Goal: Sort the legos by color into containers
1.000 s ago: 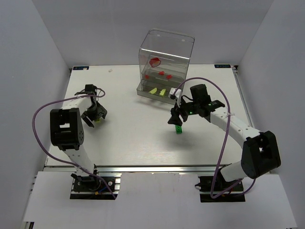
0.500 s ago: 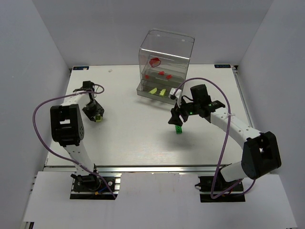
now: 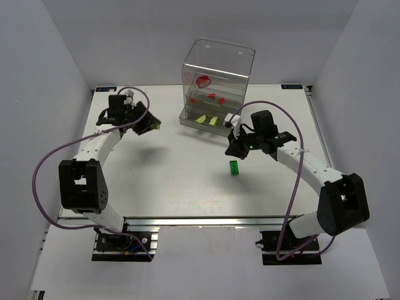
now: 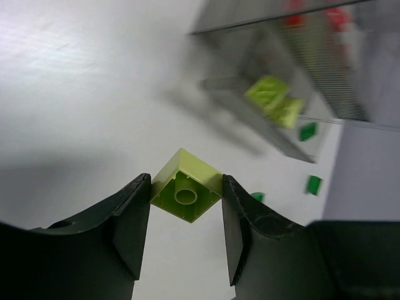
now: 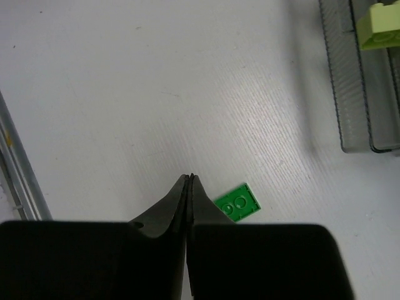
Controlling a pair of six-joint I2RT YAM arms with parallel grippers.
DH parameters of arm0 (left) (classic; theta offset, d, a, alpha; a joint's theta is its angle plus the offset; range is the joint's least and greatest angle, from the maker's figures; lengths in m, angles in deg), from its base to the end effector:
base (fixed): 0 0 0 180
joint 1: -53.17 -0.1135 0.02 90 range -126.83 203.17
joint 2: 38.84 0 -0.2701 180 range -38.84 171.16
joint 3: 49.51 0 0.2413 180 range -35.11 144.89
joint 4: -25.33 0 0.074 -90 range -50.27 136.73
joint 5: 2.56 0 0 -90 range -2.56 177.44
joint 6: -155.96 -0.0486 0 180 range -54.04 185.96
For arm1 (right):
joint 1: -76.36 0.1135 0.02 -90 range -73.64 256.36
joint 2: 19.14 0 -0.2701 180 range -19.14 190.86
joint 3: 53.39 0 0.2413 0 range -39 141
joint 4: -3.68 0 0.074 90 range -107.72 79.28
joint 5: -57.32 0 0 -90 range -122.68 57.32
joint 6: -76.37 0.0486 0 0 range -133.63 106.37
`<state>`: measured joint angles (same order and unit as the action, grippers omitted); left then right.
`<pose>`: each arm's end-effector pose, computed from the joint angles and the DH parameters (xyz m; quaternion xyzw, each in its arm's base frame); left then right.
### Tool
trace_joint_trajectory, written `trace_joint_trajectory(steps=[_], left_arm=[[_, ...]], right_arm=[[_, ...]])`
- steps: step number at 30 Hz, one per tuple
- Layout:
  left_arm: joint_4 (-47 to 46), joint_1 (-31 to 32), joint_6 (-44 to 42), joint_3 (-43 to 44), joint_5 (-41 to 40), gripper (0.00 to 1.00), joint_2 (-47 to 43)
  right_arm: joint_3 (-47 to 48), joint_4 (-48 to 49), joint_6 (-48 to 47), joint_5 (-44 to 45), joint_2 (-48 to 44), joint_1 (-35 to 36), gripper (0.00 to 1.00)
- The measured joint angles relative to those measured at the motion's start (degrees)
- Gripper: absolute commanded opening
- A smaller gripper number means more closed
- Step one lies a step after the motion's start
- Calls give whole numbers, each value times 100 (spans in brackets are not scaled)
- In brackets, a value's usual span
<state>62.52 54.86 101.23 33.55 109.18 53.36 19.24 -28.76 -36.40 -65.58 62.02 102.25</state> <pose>0.3502 -0.0283 0.2589 -0.1962 0.8930 -0.2818 0.2909 0.2618 0.1564 0.2693 -0.4666 0.7467 0.2684 0.3908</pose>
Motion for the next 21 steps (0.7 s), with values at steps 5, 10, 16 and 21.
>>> trace_joint_trajectory(steps=[5, 10, 16, 21], left_arm=[[-846, 533, 496, 911, 472, 0, 518], [-1106, 925, 874, 2337, 527, 4, 1659], [-828, 1196, 1023, 3451, 446, 12, 2640], [-601, 1281, 1071, 3493, 334, 17, 2815]], right_arm=[[0, 35, 186, 286, -136, -81, 0], [0, 52, 271, 452, -197, -146, 0], [0, 61, 280, 573, -216, -208, 0], [2, 63, 278, 584, -240, -271, 0]])
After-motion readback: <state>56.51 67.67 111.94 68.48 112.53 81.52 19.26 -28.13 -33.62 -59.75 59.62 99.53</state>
